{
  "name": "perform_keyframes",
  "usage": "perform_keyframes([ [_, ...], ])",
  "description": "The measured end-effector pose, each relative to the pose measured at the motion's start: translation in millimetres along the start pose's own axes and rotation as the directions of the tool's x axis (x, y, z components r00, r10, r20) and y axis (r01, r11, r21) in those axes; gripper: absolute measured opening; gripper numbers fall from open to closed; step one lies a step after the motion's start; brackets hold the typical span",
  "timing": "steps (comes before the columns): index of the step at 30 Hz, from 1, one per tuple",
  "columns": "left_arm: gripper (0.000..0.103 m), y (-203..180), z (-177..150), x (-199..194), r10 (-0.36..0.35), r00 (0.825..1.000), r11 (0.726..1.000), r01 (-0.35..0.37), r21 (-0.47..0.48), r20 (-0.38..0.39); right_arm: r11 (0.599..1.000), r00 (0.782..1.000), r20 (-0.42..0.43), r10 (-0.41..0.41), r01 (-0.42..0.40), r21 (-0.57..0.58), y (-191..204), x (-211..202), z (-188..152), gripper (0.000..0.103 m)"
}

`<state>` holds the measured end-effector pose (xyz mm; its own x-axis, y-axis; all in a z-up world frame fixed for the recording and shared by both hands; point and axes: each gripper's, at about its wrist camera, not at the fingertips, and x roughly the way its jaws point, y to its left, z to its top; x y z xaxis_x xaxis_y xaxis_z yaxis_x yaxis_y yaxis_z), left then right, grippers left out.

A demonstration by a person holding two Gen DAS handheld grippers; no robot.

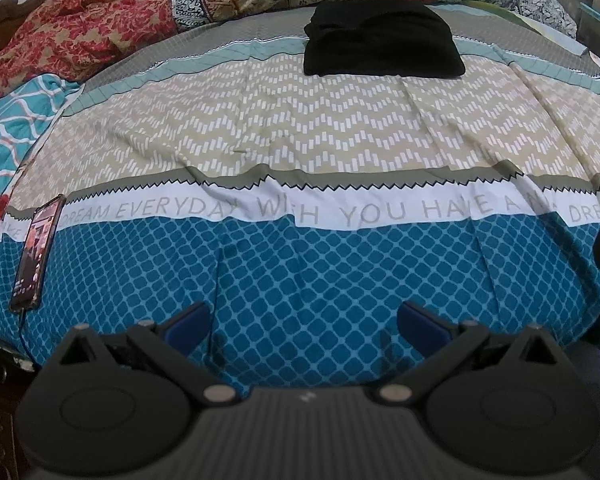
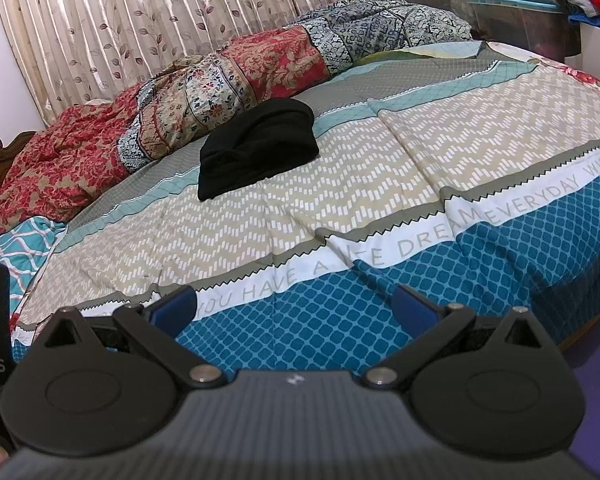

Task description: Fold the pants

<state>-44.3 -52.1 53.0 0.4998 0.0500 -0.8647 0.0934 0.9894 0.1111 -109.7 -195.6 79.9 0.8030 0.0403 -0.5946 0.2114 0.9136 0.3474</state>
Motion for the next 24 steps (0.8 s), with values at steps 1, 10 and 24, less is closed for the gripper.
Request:
perform_keyframes([
  [1,0.103,-0.1,-0.1,0.1,0.000,1.000,1.000,0.000,0.001,0.000,1.000,1.000,-0.001,0.000,0.000,0.002,-0.3,0.3,-0.5,0.103],
  [10,0.103,-1.0,-0.6,-0.5,0.007,1.000,1.000,-0.007,0.011,0.005,1.000,1.000,-0.002,0.000,0.000,0.003,-0.8,0.7,-0.9,0.103],
  [24,0.103,-0.7,-1.5,2.4,0.000,1.000,1.000,0.001,0.005,-0.009,1.000,1.000,-0.002,-0.001,0.001,0.005,-1.1,0.8,-2.4,0.103],
])
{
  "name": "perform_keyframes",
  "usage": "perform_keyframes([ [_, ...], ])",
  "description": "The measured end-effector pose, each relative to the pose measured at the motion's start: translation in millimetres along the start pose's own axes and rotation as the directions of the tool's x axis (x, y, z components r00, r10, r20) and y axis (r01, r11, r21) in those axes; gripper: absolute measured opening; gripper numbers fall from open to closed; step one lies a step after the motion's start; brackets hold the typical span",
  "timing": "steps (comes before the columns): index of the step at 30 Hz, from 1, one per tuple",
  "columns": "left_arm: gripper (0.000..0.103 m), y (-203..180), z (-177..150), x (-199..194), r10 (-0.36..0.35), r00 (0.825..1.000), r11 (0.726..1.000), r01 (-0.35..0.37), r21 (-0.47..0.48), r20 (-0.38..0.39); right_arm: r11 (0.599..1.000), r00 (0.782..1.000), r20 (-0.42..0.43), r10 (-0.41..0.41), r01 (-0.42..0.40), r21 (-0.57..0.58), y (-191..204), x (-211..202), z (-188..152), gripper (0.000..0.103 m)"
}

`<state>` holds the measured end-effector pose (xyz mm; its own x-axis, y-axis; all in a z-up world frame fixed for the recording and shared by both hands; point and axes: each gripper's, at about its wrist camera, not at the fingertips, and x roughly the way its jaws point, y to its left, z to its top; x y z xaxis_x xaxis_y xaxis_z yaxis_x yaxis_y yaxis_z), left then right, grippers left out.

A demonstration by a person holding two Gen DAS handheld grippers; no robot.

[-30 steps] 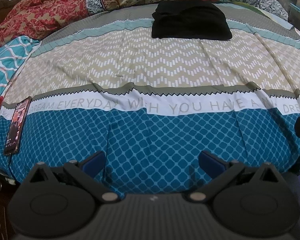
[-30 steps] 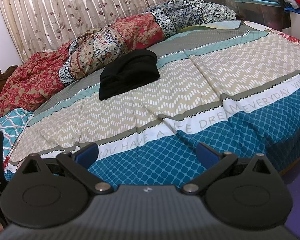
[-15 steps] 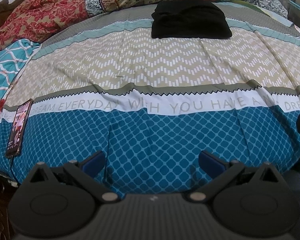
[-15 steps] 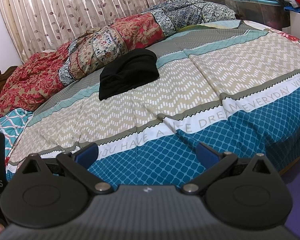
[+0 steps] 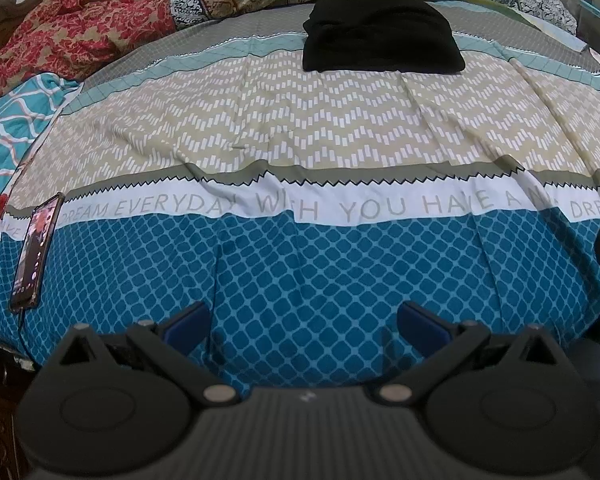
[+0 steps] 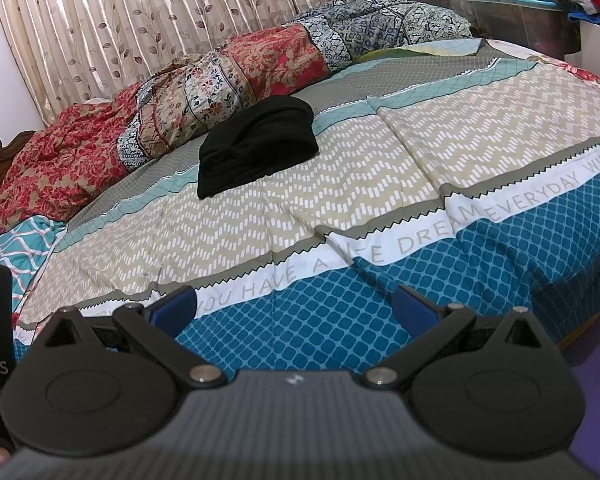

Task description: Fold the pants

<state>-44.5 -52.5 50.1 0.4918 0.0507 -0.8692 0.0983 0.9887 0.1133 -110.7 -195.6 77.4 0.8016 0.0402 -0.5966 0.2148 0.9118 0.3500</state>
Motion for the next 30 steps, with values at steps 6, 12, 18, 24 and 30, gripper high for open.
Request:
perform_keyframes([
  [6,0.103,0.3,-0.5,2.0,-0.010,1.000,1.000,0.010,-0.004,-0.011,1.000,1.000,-0.002,0.001,-0.001,-0.001,-0.2,0.2,0.3,0.103],
  [12,0.103,0.4,-0.2,2.1,-0.015,1.000,1.000,0.015,-0.008,-0.017,1.000,1.000,-0.001,0.000,0.000,-0.001,0.3,0.5,0.4,0.103],
  [18,0.103,-0.7,-0.1,2.8,-0.016,1.000,1.000,0.016,-0.008,-0.022,1.000,1.000,-0.002,0.000,0.000,-0.002,0.5,1.2,-0.6,0.103],
  [24,0.103,-0.9,0.0,3.0,-0.015,1.000,1.000,0.015,-0.008,-0.022,1.000,1.000,-0.002,0.002,-0.002,-0.005,0.8,1.3,-0.7,0.103],
  [30,0.103,-1.0,0.1,3.2,-0.015,1.000,1.000,0.015,-0.008,-0.022,1.000,1.000,-0.002,0.001,-0.001,-0.005,1.2,1.4,-0.7,0.103],
])
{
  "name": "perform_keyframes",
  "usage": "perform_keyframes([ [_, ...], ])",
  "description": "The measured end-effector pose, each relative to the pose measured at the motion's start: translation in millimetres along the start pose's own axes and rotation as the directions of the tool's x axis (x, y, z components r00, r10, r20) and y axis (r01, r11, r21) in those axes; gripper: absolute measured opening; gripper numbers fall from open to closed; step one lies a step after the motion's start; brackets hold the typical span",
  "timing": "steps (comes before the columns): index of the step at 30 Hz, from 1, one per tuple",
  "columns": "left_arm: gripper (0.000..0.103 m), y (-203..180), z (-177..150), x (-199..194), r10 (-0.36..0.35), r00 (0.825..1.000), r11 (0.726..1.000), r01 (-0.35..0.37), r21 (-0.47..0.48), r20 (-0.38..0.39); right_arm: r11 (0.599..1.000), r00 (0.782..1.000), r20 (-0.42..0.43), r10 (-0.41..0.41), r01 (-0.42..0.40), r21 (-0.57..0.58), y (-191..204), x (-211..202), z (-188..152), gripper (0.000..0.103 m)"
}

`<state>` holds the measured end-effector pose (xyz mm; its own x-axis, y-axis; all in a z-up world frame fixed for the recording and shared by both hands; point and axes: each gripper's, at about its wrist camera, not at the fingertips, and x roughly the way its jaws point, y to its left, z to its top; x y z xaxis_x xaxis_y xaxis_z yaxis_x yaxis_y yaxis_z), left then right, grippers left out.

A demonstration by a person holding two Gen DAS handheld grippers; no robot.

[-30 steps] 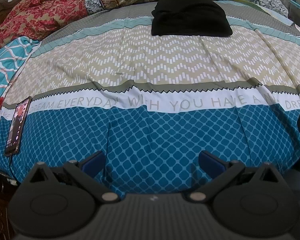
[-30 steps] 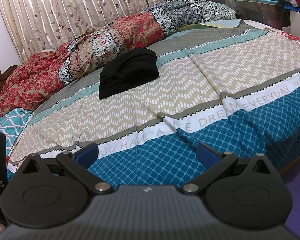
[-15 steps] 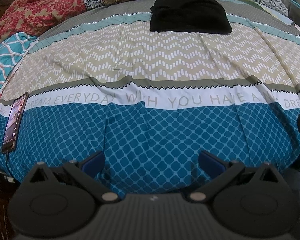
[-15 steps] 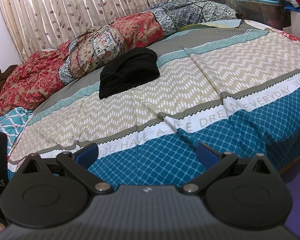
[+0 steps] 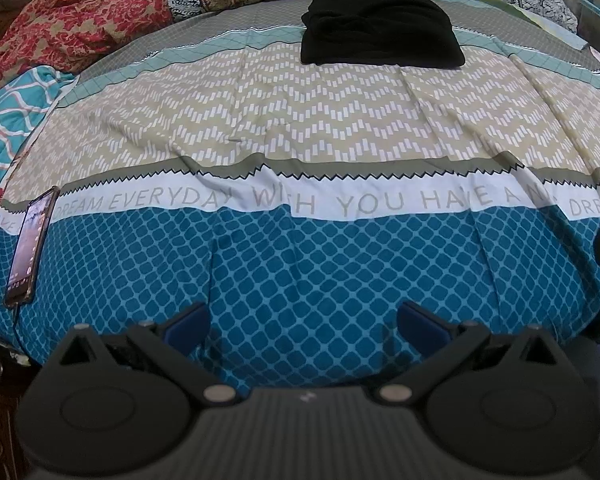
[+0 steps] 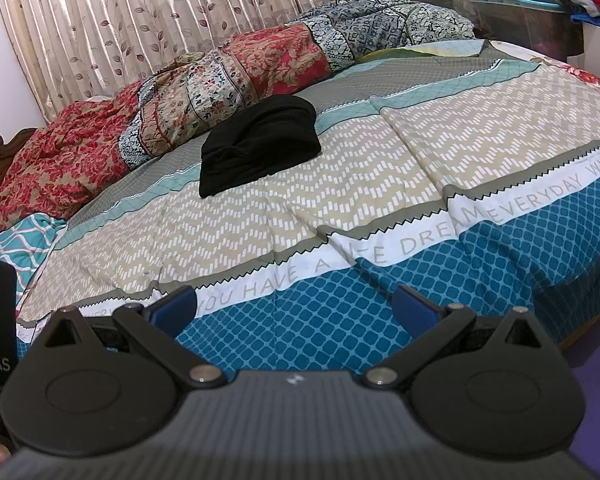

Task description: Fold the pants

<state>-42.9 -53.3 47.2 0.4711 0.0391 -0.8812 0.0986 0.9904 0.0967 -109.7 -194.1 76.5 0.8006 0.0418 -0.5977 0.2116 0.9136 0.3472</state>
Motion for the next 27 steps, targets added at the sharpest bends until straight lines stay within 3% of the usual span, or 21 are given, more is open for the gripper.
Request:
perform_keyframes([
  [27,0.103,0.2,-1.4,3.1,-0.003,1.000,1.000,0.003,0.002,-0.006,1.000,1.000,-0.006,0.002,-0.002,0.004,-1.0,1.3,0.6,0.103],
])
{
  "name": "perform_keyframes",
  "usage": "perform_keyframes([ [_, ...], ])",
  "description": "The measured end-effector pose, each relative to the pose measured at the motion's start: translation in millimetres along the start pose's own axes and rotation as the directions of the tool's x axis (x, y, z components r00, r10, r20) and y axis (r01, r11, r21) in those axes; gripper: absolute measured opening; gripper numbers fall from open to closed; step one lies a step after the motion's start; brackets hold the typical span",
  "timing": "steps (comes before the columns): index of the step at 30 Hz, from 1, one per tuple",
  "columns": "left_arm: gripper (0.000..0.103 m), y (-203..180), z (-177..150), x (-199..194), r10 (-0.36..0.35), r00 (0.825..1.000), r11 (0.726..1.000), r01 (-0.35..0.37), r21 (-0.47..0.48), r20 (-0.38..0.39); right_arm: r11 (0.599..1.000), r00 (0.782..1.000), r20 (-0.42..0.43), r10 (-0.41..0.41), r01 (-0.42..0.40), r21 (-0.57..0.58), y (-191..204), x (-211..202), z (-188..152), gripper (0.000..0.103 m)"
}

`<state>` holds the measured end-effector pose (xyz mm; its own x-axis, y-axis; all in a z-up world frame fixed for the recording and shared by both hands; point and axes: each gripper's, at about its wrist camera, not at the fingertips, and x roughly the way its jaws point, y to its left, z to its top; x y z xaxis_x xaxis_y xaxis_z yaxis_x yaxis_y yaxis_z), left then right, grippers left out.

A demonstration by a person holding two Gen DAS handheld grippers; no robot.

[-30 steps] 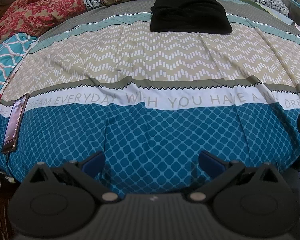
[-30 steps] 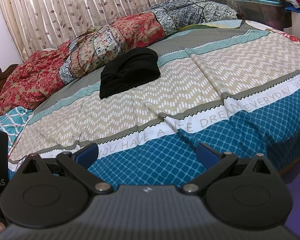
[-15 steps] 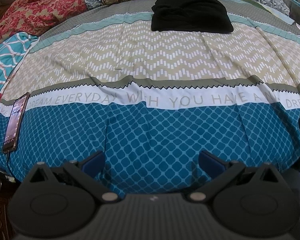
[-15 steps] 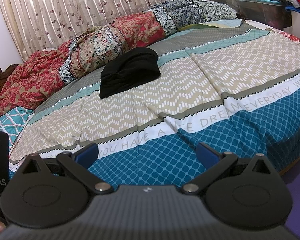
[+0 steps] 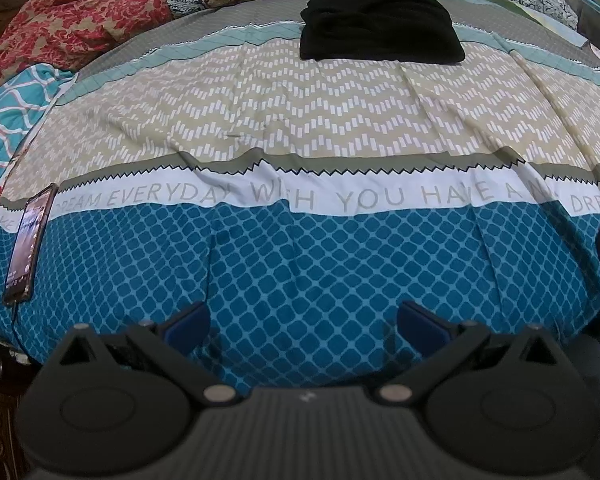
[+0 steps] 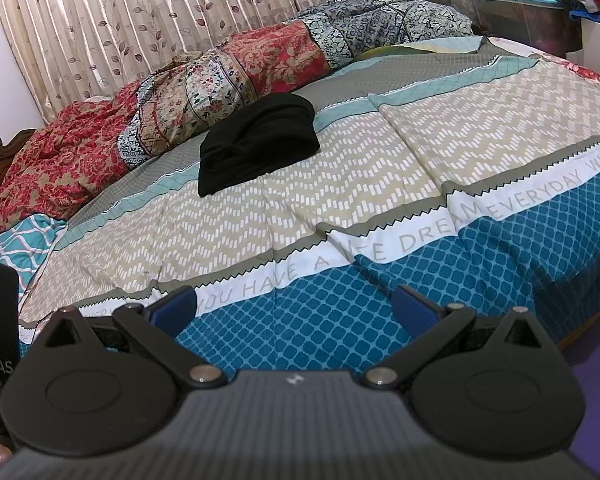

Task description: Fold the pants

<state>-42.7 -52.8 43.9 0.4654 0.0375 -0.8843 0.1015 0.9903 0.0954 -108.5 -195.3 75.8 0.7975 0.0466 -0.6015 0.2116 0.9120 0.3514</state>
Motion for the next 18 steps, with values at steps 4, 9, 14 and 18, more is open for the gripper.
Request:
perform_keyframes([
  [4,0.103,-0.5,0.0,0.4,0.000,1.000,1.000,0.000,0.001,-0.001,1.000,1.000,-0.002,0.001,-0.001,0.001,0.2,-0.2,-1.1,0.103],
  [9,0.103,-1.0,-1.0,1.0,0.001,1.000,1.000,-0.001,0.002,-0.004,1.000,1.000,-0.005,0.003,-0.003,0.002,-1.7,-0.1,-0.1,0.103],
  [14,0.103,-1.3,-0.2,1.0,0.001,1.000,1.000,-0.001,0.002,-0.004,1.000,1.000,-0.008,0.003,-0.003,0.004,-2.3,0.2,-0.4,0.103],
  [18,0.103,-1.2,-0.1,1.6,0.001,1.000,1.000,-0.001,0.003,-0.004,1.000,1.000,-0.008,0.003,-0.003,0.004,-2.5,0.2,-0.5,0.103],
])
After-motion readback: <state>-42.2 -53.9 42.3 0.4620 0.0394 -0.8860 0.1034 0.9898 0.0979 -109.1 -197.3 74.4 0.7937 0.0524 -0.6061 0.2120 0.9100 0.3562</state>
